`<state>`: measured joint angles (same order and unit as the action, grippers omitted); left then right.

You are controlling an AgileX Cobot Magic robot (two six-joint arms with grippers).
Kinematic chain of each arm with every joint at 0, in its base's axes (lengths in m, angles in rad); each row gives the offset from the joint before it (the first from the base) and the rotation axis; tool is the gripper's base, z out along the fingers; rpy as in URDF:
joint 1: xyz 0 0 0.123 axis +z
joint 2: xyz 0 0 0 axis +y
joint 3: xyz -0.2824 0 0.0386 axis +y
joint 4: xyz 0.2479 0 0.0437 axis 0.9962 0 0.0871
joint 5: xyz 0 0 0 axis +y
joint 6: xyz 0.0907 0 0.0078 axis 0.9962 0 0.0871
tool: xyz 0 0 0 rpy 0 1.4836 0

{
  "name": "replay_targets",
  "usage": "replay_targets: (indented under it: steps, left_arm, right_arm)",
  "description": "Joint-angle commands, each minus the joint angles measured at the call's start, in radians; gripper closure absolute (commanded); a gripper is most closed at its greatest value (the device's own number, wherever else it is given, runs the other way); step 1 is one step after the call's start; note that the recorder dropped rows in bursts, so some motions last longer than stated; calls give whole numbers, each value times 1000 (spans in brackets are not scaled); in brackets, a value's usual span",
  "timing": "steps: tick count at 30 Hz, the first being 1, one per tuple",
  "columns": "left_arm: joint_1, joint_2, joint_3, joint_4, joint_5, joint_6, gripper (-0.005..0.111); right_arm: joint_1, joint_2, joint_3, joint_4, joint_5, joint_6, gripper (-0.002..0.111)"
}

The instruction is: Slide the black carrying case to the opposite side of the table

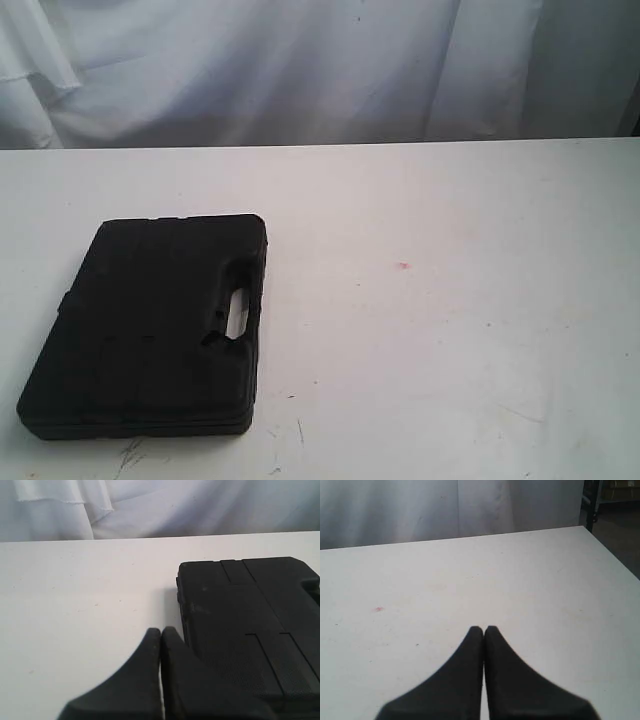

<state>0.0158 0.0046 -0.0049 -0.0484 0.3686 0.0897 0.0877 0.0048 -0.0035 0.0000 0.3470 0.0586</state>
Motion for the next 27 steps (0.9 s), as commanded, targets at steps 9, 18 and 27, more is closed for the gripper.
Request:
replay_targets:
  steps: [9,18,27]
  left_arm:
    - [3,-5,5,1,-244,-6,107]
    - [3,-5,5,-21,-471,-11,107]
    - [3,228,-320,-24,-291,-143,107]
  right_arm:
    - [2,-5,3,-10,-2,0,108]
    - [2,-5,3,-10,-2,0,108]
    - [2,-5,3,-10,-2,0,108]
